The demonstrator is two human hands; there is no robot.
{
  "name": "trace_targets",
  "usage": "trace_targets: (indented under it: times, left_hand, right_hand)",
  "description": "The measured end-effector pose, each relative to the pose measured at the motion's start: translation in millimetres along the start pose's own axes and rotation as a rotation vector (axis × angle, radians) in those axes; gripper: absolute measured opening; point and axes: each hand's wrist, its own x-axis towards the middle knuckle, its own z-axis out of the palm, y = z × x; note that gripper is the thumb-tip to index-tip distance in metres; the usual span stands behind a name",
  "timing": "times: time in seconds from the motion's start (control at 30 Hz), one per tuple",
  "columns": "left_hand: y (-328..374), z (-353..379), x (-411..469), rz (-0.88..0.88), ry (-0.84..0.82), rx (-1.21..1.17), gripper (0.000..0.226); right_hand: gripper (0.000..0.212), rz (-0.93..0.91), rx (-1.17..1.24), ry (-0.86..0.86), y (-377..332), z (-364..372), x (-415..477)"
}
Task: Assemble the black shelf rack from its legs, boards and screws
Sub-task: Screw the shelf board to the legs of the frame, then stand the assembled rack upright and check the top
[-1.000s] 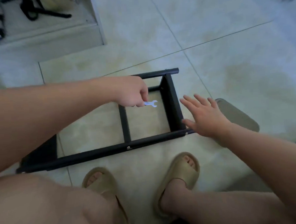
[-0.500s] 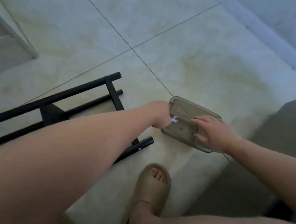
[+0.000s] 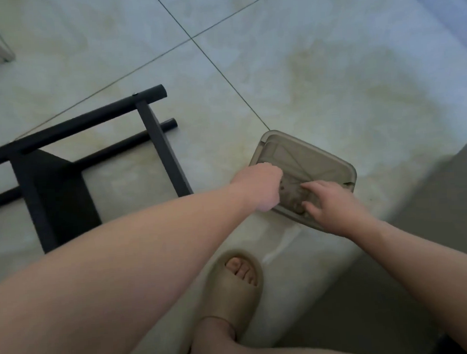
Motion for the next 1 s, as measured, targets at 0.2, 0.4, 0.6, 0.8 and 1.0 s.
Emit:
trace_targets:
  times: [0.2,0.4,0.6,0.8,1.0]
  left_hand:
    - [-48.5,-42.8,-47.8,0.023,0.23,0.007,0.033]
    - [-105.2,-74.1,-86.4,-0.436,0.451,-0.114,0.044]
    - [-158.8,-90.8,-102.2,-0.577,0.568,-0.106,0.053]
    - [-225.0,-123.8,-99.6,-0.546,0.335,0.12,0.056]
    - [-254.7,-119.8,-90.4,-0.567,0.232,0.059,0.03]
  right_hand:
    - [0.049,-0.09,0.046,0.052,-39.0,-37.8,-1.2]
    - [0.051,-0.235,0.052,0.017,-115.6,-73.4,8.1]
    - [0.058,-0.282,-0.016,-0.13,-170.5,-59.2,18.4]
    - [0.068,-0.27,-0.078,-0.277,-193.3,-35.3,19.3]
    - [0.053,-0.211,-0.008,-0.347,-205.1,-19.5,17.6]
